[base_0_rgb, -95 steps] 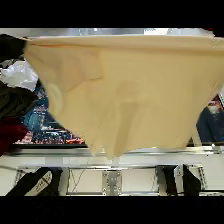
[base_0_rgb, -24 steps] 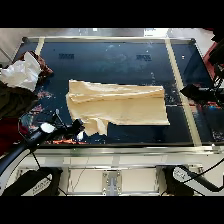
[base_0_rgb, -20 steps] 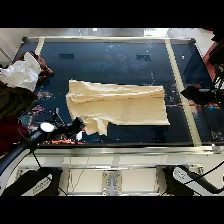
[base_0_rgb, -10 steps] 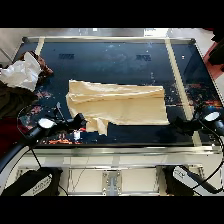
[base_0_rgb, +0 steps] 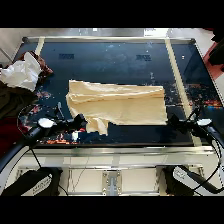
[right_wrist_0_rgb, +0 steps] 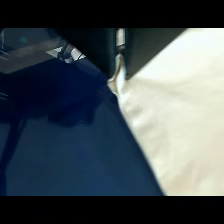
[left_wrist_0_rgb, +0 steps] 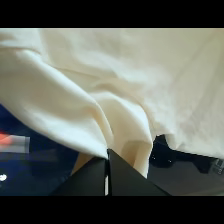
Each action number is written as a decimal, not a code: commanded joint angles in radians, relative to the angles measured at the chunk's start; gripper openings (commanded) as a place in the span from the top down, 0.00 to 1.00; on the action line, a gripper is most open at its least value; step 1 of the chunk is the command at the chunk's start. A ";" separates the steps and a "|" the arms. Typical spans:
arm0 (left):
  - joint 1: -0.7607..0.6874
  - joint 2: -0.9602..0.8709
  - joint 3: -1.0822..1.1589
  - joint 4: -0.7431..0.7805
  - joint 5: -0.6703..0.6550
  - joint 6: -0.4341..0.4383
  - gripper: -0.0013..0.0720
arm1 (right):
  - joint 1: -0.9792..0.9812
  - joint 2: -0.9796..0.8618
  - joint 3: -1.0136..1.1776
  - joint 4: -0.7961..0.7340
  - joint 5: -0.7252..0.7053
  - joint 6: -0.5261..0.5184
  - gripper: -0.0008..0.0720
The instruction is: Fold the shirts.
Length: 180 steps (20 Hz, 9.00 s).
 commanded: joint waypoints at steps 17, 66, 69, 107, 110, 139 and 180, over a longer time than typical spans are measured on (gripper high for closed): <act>0.000 0.034 0.638 0.763 -0.269 -0.192 0.97 | 0.052 0.069 0.402 -0.079 0.163 0.081 0.94; 0.000 -0.681 1.311 0.880 -0.101 -0.341 0.10 | -0.035 -0.717 0.863 0.198 0.415 -0.201 0.30; 0.000 -0.681 1.311 0.879 -0.101 -0.341 0.10 | -0.032 -0.751 0.863 0.250 0.415 -0.226 0.30; -0.101 -0.856 1.643 0.528 -0.264 -0.062 0.97 | 0.601 -0.406 1.263 0.196 0.313 -0.123 0.94; 0.064 -0.698 1.642 0.572 -0.341 -0.025 0.97 | 0.713 -0.433 1.263 0.175 0.221 -0.100 0.94; 0.319 -0.584 1.567 0.569 -0.475 0.113 0.97 | 0.525 -0.836 1.186 0.134 0.454 0.156 0.27; 0.272 -0.584 1.567 0.309 -0.473 0.140 0.97 | -0.195 -0.283 0.708 -1.035 0.787 0.419 0.94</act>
